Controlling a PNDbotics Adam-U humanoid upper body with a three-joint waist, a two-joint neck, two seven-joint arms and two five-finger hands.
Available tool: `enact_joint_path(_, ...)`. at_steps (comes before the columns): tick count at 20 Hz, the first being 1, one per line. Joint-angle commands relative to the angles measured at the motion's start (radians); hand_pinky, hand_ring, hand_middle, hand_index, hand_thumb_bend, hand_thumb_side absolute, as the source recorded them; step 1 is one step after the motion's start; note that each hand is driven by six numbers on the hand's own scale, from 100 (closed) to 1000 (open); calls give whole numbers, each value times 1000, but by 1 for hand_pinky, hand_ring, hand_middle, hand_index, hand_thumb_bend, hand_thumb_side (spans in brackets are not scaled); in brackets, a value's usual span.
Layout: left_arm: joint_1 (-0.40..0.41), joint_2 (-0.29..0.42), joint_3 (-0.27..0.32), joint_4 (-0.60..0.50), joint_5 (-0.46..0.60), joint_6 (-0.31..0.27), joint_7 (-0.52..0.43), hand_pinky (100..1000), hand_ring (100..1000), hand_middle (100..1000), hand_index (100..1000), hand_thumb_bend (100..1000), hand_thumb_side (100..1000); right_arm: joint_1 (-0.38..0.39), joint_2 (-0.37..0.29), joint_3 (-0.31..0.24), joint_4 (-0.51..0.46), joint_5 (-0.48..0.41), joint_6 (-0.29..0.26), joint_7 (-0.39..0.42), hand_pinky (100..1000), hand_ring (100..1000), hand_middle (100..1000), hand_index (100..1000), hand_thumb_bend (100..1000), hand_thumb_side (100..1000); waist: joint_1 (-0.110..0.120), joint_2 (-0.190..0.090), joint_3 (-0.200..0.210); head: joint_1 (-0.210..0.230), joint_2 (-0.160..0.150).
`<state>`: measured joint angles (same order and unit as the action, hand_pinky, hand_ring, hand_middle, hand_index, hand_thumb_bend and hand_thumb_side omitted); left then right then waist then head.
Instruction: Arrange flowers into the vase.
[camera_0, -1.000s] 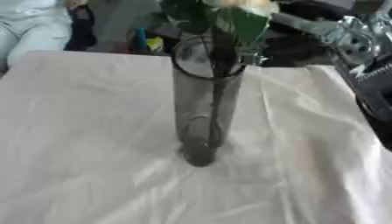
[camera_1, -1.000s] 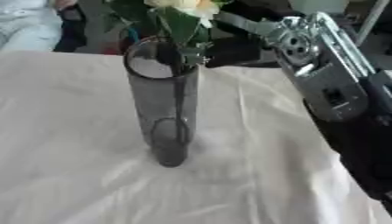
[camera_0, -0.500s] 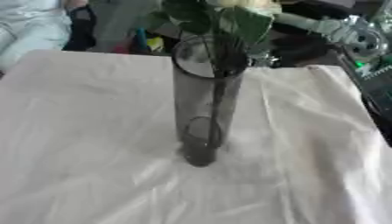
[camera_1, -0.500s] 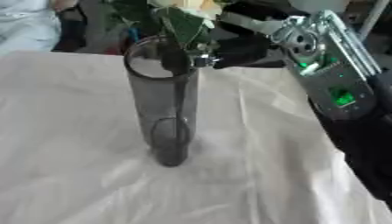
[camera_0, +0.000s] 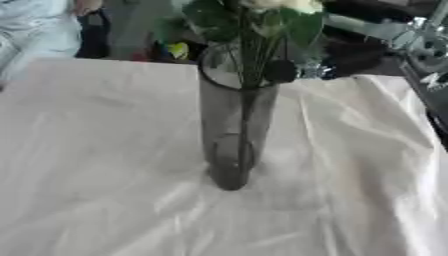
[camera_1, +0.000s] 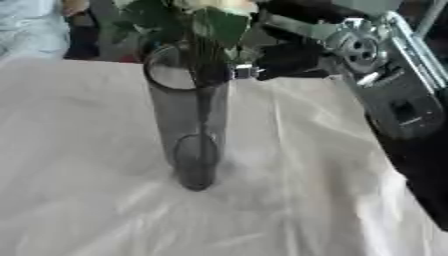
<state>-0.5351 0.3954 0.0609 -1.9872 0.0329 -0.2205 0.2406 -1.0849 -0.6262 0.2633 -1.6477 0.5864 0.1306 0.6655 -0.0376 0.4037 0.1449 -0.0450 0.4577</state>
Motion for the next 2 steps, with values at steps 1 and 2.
enact_joint_path(1,-5,28,16,-13,-7,-1,8,638,784,778,847,100,1000,-2,-46,-25,-31,0,2,-5,910,928,846,981,856,1000,9,-45,0,5,5)
enact_joint_path(2,-4,28,16,-13,-7,-1,8,638,784,778,847,100,1000,3,-51,-28,-35,-2,3,-6,910,928,846,981,856,1000,10,-45,-1,5,6)
